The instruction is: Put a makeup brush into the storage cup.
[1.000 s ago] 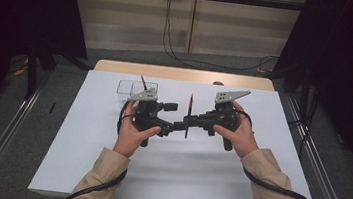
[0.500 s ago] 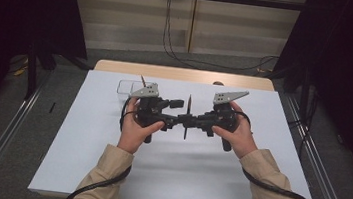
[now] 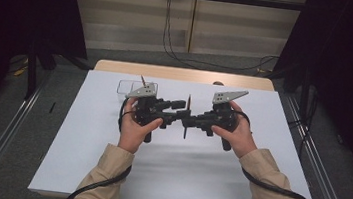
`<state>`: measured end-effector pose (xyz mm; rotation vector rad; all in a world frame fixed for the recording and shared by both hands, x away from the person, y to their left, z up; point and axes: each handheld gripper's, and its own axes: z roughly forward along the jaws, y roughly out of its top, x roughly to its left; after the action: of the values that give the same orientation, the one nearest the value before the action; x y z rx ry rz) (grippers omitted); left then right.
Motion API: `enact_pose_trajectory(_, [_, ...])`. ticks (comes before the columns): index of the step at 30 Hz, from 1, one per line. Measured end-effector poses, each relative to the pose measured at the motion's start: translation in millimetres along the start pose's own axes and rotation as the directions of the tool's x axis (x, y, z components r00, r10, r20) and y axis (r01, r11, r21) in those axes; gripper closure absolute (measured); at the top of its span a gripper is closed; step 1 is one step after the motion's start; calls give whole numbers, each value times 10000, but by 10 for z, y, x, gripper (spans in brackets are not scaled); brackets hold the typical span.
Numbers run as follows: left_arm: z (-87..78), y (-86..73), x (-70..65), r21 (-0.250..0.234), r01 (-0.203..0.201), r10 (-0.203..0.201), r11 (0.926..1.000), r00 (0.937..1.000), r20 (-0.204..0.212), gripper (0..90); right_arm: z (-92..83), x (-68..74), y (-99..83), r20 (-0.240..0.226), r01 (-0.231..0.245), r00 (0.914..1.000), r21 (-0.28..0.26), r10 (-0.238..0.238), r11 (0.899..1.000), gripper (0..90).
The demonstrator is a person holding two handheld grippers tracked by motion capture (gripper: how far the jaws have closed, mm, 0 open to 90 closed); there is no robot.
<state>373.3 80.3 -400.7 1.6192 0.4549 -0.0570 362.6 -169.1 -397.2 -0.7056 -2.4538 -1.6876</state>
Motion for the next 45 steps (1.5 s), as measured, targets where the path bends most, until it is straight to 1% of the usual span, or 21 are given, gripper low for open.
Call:
enact_pose_trajectory(4, [14, -6, -9, -7, 5, -5, 10000, 9999, 104, 520, 9, 4, 5, -22, 32, 10000, 7, -32, 10000, 843])
enact_pose_trajectory(5, [15, -7, -9, -16, -26, 26, 10000, 10000, 47, 524, 11, 6, 5, -45, 30, 10000, 16, -30, 10000, 843])
enact_pose_trajectory(7, [14, -7, -10, -78, -43, 43, 10000, 10000, 61, 545, 15, 7, 7, -20, 62, 10000, 41, -62, 10000, 843])
enact_pose_trajectory(8, [14, -6, -10, -50, -55, 55, 10000, 10000, -19, 548, 16, 7, 7, -34, 57, 10000, 46, -57, 10000, 843])
enact_pose_trajectory(9, [16, -8, -8, -101, -39, 39, 9999, 10000, 83, 556, 16, 6, 7, -39, 62, 10000, 33, -62, 10000, 842])
enact_pose_trajectory(10, [18, -9, -11, -67, -44, 45, 10000, 9999, 139, 577, 17, 6, 7, -36, 71, 10000, 46, -71, 10000, 842])
enact_pose_trajectory(11, [22, -9, -15, -14, -144, 144, 9999, 9998, 125, 592, 18, 6, 7, -17, 76, 10000, 47, -76, 10000, 843])
enact_pose_trajectory(12, [27, -12, -21, -36, -72, 73, 10000, 9996, 289, 614, 18, 5, 7, -32, 70, 10000, 42, -70, 10000, 843])
enact_pose_trajectory(13, [29, -10, -28, 1, -198, 198, 9998, 9996, 206, 635, 19, 5, 7, -28, 75, 10000, 68, -75, 9999, 842])
enact_pose_trajectory(14, [30, -9, -31, -3, -226, 226, 9997, 9996, 190, 646, 18, 6, 6, -14, 82, 10000, 92, -82, 9999, 843])
enact_pose_trajectory(15, [27, -7, -28, 14, -117, 117, 9999, 9993, 348, 673, 17, 5, 6, 0, 77, 10000, 106, -77, 9999, 843])
enact_pose_trajectory(17, [27, -6, -34, 157, -63, 57, 9999, 9994, 338, 744, 11, 4, 5, 0, 61, 10000, 57, -61, 10000, 843])
enact_pose_trajectory(18, [30, -8, -34, 156, 30, -38, 9999, 9988, 491, 772, 7, 3, 6, -8, 54, 10000, 17, -54, 10000, 843])
enact_pose_trajectory(19, [33, -9, -37, 152, 33, -40, 9999, 9987, 501, 786, 4, 4, 7, 38, 69, 10000, 2, -69, 10000, 842])
enact_pose_trajectory(25, [29, -11, -31, 74, 233, -237, 9997, 9983, 537, 824, -1, 10, 18, 6, 86, 10000, -3, -86, 10000, 843])
enact_pose_trajectory(30, [18, -7, -40, 108, 156, -162, 9998, 9986, 500, 832, 3, 8, 15, -77, 52, 10000, -19, -52, 10000, 841])
enact_pose_trajectory(35, [9, -8, -44, 67, 138, -141, 9999, 9988, 464, 833, 3, 17, 7, -53, 73, 10000, -97, -74, 9999, 829])
enact_pose_trajectory(38, [-6, -4, -44, -11, 137, -136, 9999, 9992, 387, 833, 1, 24, 1, 18, 93, 10000, -71, -93, 9999, 785])
enact_pose_trajectory(41, [-20, 6, -50, -34, 35, -34, 10000, 9993, 364, 834, 3, 26, -15, 168, 98, 9998, -27, -98, 9999, 688])
enact_pose_trajectory(43, [-29, 12, -51, -81, 15, -12, 10000, 9994, 345, 833, -2, 21, -26, 191, 100, 9998, -37, -99, 9999, 644])
enact_pose_trajectory(45, [-38, 16, -52, -95, -33, 36, 9999, 9994, 336, 834, -10, 16, -35, 252, 85, 9996, -104, -82, 9999, 561])
